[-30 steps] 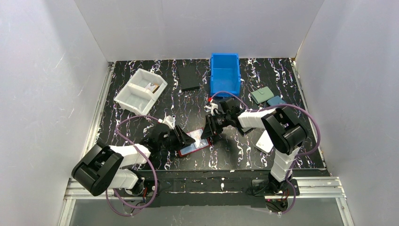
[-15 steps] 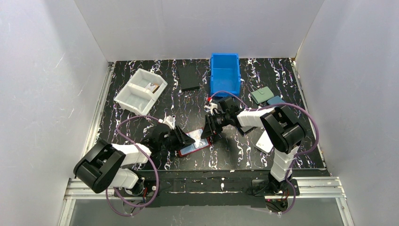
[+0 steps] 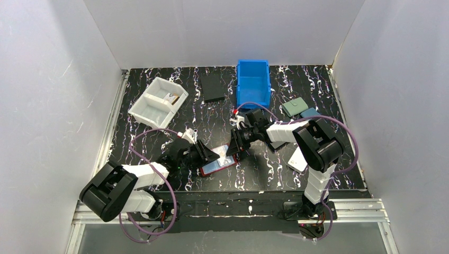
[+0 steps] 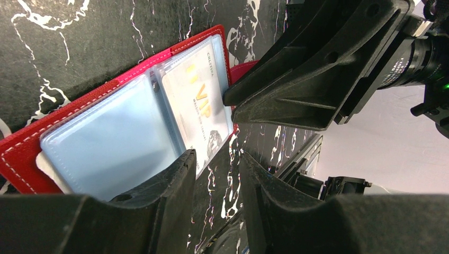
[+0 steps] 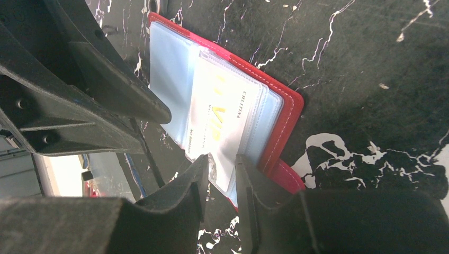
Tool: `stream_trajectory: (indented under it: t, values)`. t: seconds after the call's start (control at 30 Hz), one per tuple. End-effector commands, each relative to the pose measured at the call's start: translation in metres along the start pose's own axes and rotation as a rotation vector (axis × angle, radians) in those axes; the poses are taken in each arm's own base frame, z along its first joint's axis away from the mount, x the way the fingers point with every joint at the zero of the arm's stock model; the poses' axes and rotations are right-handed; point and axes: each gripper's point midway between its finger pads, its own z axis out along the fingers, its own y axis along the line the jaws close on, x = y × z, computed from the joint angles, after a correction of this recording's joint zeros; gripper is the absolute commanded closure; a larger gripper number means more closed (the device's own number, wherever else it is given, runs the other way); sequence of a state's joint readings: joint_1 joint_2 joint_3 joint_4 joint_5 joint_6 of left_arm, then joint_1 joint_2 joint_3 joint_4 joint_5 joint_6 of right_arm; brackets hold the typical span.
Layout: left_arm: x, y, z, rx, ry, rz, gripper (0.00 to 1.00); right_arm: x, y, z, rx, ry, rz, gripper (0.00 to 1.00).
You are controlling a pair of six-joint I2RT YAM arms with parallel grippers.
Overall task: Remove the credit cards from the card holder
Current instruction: Move the storage box to the center of the board.
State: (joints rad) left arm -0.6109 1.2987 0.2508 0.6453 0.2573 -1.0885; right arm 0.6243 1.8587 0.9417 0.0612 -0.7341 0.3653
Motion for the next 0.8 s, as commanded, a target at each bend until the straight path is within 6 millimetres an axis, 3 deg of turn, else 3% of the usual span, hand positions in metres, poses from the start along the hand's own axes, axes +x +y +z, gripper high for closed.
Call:
stream_trajectory:
  t: [0.0,0.33,0.47,0.57,0.63,0.77]
  values:
    - [0.003,0.010,0.000,-0.030,-0.001,0.010,0.65,0.000,-0.009,0.004,0.042,0.010,-0.008,0.66]
    - [0.003,0.010,0.000,-0.031,-0.003,0.011,0.65,0.000,-0.009,0.004,0.040,0.010,-0.009,0.66]
    - [-0.007,-0.004,-0.010,0.033,-0.013,0.059,0.65,-0.007,0.002,-0.002,0.022,0.010,-0.071,0.65]
    - [-0.032,-0.022,-0.031,0.077,-0.017,0.111,0.64,-0.018,0.022,-0.019,-0.003,0.011,-0.249,0.60]
    - [-0.060,-0.027,-0.052,-0.001,-0.040,0.187,0.60,-0.022,0.037,-0.033,-0.043,0.024,-0.391,0.56]
    - [-0.114,-0.014,-0.112,-0.372,-0.098,0.328,0.35,-0.020,0.061,-0.059,-0.117,0.040,-0.597,0.51]
